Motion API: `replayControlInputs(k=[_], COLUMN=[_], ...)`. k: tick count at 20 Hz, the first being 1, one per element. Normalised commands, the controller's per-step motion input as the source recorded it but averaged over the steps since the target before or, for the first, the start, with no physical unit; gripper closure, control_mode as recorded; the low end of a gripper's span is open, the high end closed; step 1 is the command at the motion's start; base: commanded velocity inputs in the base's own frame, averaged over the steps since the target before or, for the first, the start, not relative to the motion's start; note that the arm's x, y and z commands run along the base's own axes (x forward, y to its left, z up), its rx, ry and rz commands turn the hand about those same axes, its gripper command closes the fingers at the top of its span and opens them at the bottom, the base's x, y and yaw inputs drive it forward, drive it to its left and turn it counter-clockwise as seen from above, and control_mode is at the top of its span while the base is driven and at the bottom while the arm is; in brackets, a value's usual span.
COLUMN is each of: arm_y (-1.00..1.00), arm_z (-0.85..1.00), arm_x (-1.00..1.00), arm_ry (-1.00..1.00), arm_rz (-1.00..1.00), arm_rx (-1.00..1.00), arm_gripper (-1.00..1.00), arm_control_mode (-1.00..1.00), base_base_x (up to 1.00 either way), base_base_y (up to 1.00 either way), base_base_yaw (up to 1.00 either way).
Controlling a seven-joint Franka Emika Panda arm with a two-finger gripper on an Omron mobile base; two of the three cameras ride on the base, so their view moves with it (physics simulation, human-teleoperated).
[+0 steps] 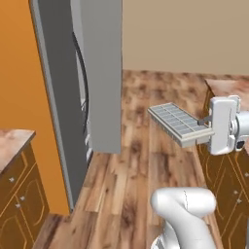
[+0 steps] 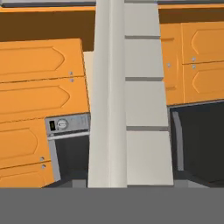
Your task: The ice cube tray has been filled with water. Take the tray and place it in the freezer to make ice. Close the freezer door after placing the tray.
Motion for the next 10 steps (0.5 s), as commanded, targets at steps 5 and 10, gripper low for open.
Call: replayControlInputs(k=[5,10], arm_y=[0.00,0.00], arm_z=[0.00,0.00], arm_x=[0.00,0.00], arm_ry=[0.00,0.00], arm_rz=[0.00,0.00], arm_rx=[0.00,0.00], arm_gripper=[1.00,1.00], arm_control_mode=[1.00,1.00], base_base_x=[0.85,0.76], base_base_y=[0.19,0.05], base_base_yaw=[-0.11,0.00])
